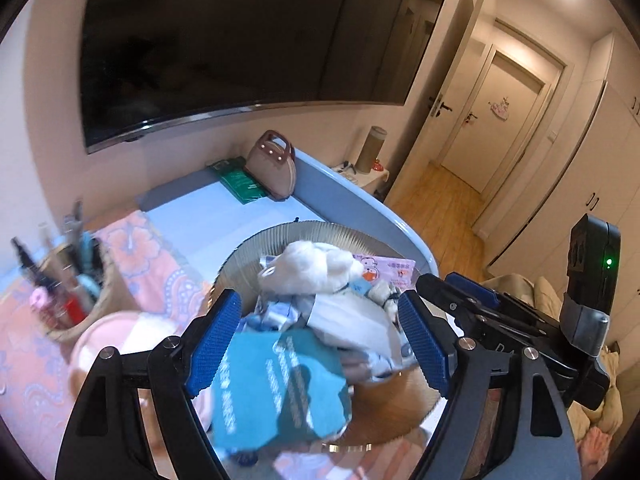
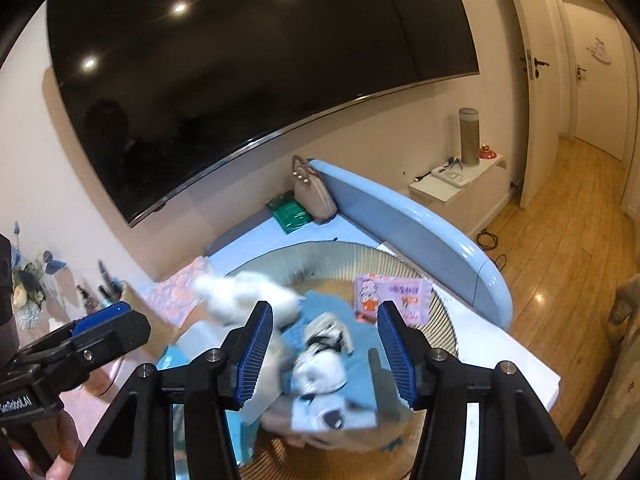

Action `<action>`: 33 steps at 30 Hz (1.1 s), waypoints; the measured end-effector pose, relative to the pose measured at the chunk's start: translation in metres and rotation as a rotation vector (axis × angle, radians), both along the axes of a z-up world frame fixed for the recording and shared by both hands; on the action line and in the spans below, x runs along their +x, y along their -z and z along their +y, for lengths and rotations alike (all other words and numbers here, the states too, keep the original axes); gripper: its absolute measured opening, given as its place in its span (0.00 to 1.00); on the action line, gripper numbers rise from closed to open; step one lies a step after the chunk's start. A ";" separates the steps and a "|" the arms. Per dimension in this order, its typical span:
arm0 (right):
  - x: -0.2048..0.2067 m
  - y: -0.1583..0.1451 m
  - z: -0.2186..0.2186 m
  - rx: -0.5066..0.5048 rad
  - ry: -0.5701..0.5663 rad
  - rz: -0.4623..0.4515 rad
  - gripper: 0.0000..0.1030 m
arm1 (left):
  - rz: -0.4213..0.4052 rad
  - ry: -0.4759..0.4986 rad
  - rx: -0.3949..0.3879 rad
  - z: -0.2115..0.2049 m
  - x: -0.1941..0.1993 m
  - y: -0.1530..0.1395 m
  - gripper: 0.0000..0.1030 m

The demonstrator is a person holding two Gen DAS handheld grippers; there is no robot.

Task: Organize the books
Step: 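Carry the bear and soap box to the glass bowl and release both, then move both tools back over the bed toward the blue face mask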

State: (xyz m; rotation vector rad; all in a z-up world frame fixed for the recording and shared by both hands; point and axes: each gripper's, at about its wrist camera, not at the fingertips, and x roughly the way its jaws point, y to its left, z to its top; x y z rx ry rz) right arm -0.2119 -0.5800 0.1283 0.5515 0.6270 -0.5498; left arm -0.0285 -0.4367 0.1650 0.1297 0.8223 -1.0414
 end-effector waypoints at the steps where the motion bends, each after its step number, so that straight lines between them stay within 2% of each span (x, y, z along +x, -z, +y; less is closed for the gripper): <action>1: -0.001 -0.003 0.007 -0.005 -0.009 0.000 0.52 | 0.001 -0.002 -0.009 0.008 -0.001 -0.003 0.77; 8: -0.001 -0.029 0.067 -0.040 -0.097 -0.021 0.52 | -0.027 -0.043 -0.048 0.082 -0.012 -0.023 0.77; 10: 0.000 -0.037 0.088 -0.052 -0.131 -0.031 0.55 | -0.027 -0.068 -0.060 0.109 -0.013 -0.026 0.77; 17: 0.035 -0.054 0.180 -0.102 -0.310 -0.033 0.58 | -0.020 -0.223 -0.085 0.210 -0.003 -0.023 0.81; 20: 0.054 -0.048 0.219 -0.096 -0.392 -0.019 0.58 | -0.022 -0.311 -0.076 0.257 0.003 -0.017 0.82; 24: 0.084 -0.032 0.280 -0.094 -0.521 0.016 0.58 | -0.036 -0.435 -0.062 0.317 0.010 -0.007 0.89; 27: 0.105 -0.020 0.324 -0.081 -0.622 0.027 0.58 | -0.056 -0.527 -0.054 0.362 0.015 0.002 0.90; 30: 0.125 -0.009 0.360 -0.059 -0.708 0.019 0.59 | -0.110 -0.652 0.001 0.400 0.022 0.017 0.92; 33: 0.147 0.010 0.389 -0.051 -0.771 0.028 0.59 | -0.120 -0.744 0.045 0.426 0.030 0.039 0.92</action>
